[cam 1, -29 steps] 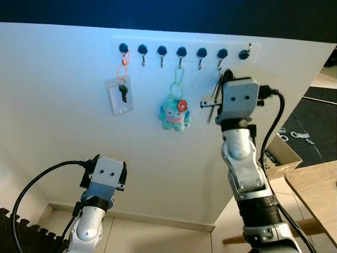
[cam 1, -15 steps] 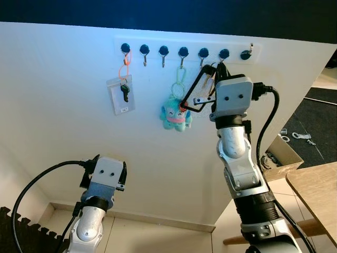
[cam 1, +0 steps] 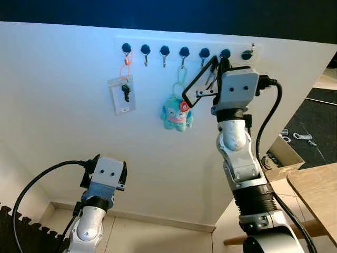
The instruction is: Hang keys on a hook
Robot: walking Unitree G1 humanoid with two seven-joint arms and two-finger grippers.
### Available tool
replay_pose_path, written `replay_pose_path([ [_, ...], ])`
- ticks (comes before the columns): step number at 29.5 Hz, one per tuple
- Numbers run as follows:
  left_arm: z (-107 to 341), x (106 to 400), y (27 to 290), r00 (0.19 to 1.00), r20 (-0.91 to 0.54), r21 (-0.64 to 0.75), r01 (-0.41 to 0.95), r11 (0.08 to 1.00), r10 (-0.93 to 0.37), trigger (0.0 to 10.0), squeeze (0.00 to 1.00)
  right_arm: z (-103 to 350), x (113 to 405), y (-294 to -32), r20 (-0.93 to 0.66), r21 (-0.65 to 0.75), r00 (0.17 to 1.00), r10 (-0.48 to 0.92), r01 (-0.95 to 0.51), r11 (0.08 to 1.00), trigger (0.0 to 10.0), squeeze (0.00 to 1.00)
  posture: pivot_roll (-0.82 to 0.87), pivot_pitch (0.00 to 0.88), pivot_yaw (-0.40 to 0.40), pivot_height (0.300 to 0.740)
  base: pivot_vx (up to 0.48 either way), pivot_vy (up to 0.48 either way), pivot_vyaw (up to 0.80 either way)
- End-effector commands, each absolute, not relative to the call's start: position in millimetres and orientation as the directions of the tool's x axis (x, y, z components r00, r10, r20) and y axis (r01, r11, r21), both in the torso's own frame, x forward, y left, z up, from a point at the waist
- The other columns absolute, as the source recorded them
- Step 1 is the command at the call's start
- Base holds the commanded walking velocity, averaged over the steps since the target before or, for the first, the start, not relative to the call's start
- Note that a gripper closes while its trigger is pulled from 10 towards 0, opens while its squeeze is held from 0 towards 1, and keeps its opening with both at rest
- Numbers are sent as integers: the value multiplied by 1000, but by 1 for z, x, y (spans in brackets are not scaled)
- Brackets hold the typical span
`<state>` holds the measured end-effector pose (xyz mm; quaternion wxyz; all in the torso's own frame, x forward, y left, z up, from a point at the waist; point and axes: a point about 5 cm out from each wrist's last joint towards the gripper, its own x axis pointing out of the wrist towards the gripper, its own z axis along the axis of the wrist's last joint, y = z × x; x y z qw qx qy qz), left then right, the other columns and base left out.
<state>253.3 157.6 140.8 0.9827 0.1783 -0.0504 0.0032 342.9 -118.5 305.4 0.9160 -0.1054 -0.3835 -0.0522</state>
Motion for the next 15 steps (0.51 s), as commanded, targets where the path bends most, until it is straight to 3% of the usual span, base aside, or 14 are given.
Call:
replay_pose_path([
  [1,134,252,156,998,67,353,-14,936,-10,10000,0,305,345,-126,706,-117,706,-54,192,974,10000,0,156,145,-2,740,0,0,0],
  [7,133,251,155,998,64,352,-13,936,-10,10000,0,303,340,-124,702,-98,711,-31,139,986,10000,0,151,146,-2,740,0,0,0],
  [11,131,251,154,998,59,350,-6,937,-15,10000,0,304,326,-94,727,-178,661,188,-83,980,10000,0,141,145,2,740,0,0,0],
  [15,132,252,153,998,60,349,-2,937,-20,10000,0,300,321,-80,712,-218,644,280,-176,960,10000,0,141,144,-1,740,0,0,0],
])
